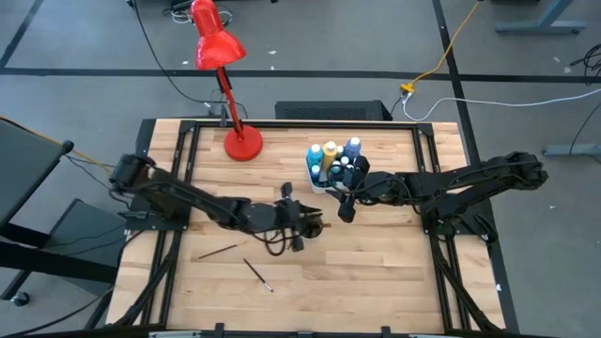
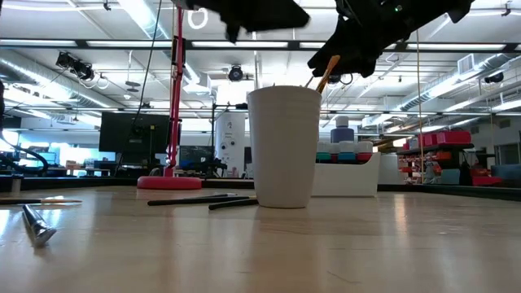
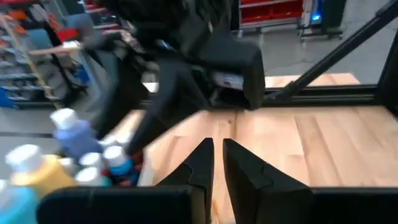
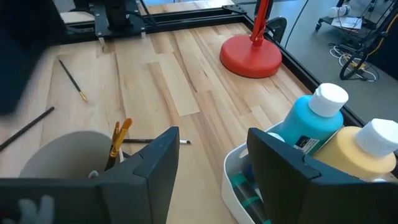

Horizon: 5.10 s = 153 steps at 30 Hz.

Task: Pick & Place Paint Supplies
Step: Put the gold paint brush into the white cup

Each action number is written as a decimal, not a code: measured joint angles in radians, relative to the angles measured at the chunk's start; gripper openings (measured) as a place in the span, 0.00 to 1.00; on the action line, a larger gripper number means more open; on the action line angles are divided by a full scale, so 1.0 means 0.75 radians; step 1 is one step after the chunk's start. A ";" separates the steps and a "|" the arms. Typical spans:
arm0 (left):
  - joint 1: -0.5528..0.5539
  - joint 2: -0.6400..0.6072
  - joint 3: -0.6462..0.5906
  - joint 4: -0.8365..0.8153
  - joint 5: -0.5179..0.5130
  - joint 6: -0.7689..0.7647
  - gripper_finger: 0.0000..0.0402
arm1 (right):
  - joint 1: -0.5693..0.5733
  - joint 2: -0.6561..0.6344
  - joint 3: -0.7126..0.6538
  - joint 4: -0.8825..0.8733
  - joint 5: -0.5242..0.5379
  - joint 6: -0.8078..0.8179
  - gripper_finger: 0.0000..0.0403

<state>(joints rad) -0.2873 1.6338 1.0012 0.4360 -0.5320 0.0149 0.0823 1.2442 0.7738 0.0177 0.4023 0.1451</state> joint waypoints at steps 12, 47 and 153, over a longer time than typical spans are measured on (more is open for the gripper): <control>-0.083 -0.536 -0.002 -0.772 -0.109 -0.037 0.11 | 0.000 -0.001 0.000 0.015 -0.001 0.000 0.48; -0.081 -0.592 -0.889 -0.334 0.048 -0.743 0.11 | 0.000 -0.001 0.000 0.082 -0.001 -0.001 0.48; -0.206 -0.448 -0.893 -0.459 0.199 -0.707 0.02 | -0.009 0.000 0.001 0.324 -0.035 -0.009 0.48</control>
<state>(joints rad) -0.4416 1.2980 0.3318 0.0919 -0.3825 -0.5152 0.0753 1.2442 0.7742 0.2604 0.3759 0.1383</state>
